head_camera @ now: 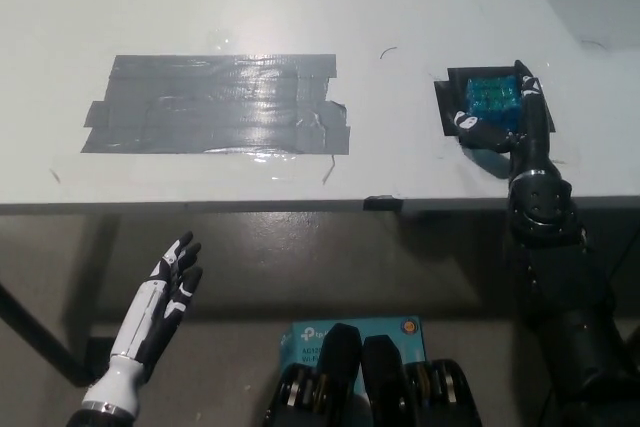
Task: A rubick's cube is kept in the black marked spot on the table and the robot uses its right arm to pick it up and hands it to a person
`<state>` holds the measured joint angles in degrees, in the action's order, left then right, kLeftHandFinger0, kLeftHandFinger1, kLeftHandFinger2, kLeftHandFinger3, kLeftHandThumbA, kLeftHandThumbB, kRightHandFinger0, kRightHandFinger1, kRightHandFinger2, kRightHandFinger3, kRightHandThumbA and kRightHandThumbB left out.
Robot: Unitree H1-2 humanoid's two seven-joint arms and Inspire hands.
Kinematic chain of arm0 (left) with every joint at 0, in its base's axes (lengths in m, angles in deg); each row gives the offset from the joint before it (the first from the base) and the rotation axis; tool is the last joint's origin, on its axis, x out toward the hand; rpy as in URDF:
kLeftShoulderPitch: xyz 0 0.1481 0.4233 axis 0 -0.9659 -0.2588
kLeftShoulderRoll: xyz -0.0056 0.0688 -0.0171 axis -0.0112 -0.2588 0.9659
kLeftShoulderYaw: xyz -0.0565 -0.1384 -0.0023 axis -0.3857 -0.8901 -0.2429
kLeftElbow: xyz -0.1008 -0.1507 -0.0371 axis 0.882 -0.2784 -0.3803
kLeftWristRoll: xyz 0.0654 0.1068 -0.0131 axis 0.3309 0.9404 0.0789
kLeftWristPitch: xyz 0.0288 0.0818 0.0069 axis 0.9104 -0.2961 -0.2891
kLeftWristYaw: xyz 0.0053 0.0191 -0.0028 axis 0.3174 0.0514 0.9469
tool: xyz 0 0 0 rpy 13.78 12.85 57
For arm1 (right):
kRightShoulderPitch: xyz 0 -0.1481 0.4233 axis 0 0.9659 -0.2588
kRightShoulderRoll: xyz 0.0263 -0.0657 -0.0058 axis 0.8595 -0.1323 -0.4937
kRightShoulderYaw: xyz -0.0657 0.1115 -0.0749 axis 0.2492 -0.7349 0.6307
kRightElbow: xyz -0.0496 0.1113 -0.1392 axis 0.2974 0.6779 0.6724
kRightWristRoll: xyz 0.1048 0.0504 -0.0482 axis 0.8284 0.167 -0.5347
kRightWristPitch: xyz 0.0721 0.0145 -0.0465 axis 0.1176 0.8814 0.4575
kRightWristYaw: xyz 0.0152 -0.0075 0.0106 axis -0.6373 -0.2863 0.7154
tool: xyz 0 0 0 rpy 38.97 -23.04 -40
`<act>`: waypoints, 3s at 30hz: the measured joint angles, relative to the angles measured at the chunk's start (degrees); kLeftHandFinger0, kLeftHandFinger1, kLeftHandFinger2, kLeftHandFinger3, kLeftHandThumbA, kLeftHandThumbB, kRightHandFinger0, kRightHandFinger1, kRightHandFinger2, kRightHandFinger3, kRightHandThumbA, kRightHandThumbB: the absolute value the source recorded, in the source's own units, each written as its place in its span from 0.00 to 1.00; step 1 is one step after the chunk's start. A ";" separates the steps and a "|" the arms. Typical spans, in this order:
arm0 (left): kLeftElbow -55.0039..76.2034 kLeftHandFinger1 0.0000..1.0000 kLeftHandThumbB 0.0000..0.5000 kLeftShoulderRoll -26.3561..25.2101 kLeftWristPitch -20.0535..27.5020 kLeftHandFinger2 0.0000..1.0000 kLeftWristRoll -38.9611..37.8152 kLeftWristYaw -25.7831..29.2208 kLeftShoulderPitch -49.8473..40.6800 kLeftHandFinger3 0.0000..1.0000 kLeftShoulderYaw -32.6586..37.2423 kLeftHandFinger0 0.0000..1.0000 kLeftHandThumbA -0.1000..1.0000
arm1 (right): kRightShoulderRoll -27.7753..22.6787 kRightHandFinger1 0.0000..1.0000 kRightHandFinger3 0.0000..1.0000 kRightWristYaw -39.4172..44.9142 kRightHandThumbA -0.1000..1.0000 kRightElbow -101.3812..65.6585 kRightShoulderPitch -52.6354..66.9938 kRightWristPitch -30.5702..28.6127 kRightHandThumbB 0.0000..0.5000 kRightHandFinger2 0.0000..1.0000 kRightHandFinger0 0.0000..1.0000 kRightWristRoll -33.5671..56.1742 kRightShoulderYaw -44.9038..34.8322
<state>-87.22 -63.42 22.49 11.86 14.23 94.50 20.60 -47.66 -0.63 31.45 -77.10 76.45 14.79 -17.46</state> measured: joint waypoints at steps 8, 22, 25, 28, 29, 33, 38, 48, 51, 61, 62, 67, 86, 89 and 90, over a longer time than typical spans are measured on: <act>0.03 1.00 0.37 0.00 0.00 1.00 -0.01 -0.04 0.28 1.00 -0.02 1.00 0.95 | -0.57 1.00 1.00 -1.63 0.86 5.07 -2.27 -2.25 0.76 1.00 1.00 -0.27 0.73; 0.31 1.00 0.37 -0.01 -0.01 1.00 -0.28 -0.07 1.07 1.00 -0.03 1.00 0.97 | -1.73 1.00 1.00 -4.05 0.75 14.32 -7.04 -4.55 0.79 1.00 1.00 -0.44 2.36; 0.47 1.00 0.37 -0.01 -0.03 1.00 -0.39 -0.08 1.08 1.00 -0.04 1.00 0.97 | -1.87 1.00 1.00 -4.44 0.77 16.47 -7.77 -4.80 0.76 1.00 1.00 -0.45 2.91; 0.81 1.00 0.36 -0.01 -0.04 1.00 -0.53 -0.09 1.09 1.00 -0.04 1.00 0.97 | -2.03 1.00 1.00 -4.50 0.61 18.19 -8.54 -4.74 0.66 1.00 1.00 -0.68 3.86; 0.91 1.00 0.36 -0.01 -0.04 1.00 -0.57 -0.09 1.15 1.00 -0.04 1.00 0.97 | -2.28 1.00 1.00 -4.48 0.36 18.97 -9.11 -4.13 0.65 1.00 1.00 -0.97 4.74; 0.94 1.00 0.35 -0.01 -0.13 1.00 -0.61 -0.09 1.18 1.00 -0.04 1.00 0.97 | -3.72 1.00 0.78 -2.38 0.01 22.64 -11.65 -0.98 0.63 1.00 1.00 -2.52 8.84; 0.98 1.00 0.36 -0.01 -0.16 1.00 -0.63 -0.12 1.25 1.00 -0.04 1.00 0.97 | -5.67 1.00 0.57 1.13 0.00 25.64 -13.73 1.45 0.45 0.97 1.00 -5.75 16.74; 1.06 1.00 0.35 -0.03 -0.18 1.00 -0.61 -0.47 2.26 1.00 -0.07 1.00 0.98 | -6.99 0.31 0.33 3.32 0.00 25.63 -14.24 2.92 0.35 0.35 0.22 -8.04 21.76; 1.06 1.00 0.35 -0.04 -0.18 1.00 -0.61 -0.47 2.27 1.00 -0.08 1.00 0.98 | -7.26 0.44 0.67 3.30 0.00 25.20 -14.23 2.85 0.34 0.65 0.10 -8.30 21.60; 0.90 1.00 0.33 -0.16 -0.18 1.00 -0.61 -0.49 2.85 1.00 -0.14 1.00 0.98 | -7.84 0.68 0.93 2.01 0.00 11.78 -8.21 3.26 0.40 1.00 0.27 -7.72 16.04; 0.87 1.00 0.32 -0.16 -0.18 1.00 -0.61 -0.49 2.86 1.00 -0.14 1.00 0.99 | -7.83 0.59 0.89 1.93 0.00 10.21 -7.41 3.47 0.40 0.95 0.11 -7.67 15.67; 0.47 1.00 0.31 -0.15 -0.19 1.00 -0.61 -0.49 2.86 1.00 -0.11 1.00 0.99 | -7.41 0.53 0.88 1.82 0.00 -0.88 -2.49 5.75 0.35 0.88 0.02 -7.52 13.56; -0.85 1.00 0.31 -0.15 -0.21 1.00 -0.60 -0.49 2.85 1.00 -0.08 1.00 0.98 | -4.59 0.43 0.94 1.89 0.00 -36.77 4.61 13.44 0.35 0.84 0.00 -7.86 12.41; -0.75 1.00 0.32 -0.16 -0.20 1.00 -0.60 -0.50 2.85 1.00 -0.10 1.00 0.98 | -4.36 0.41 0.95 1.90 0.00 -42.18 4.61 14.87 0.34 0.83 0.00 -8.20 12.22; -0.70 1.00 0.32 -0.18 -0.20 1.00 -0.60 -0.50 2.85 1.00 -0.10 1.00 0.98 | -4.30 0.40 0.94 1.90 0.00 -43.70 4.60 15.28 0.35 0.82 0.00 -8.41 12.10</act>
<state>-87.93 -63.60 22.29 11.26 13.73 97.36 20.50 -51.96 1.27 -12.24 -72.51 91.73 6.39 -5.36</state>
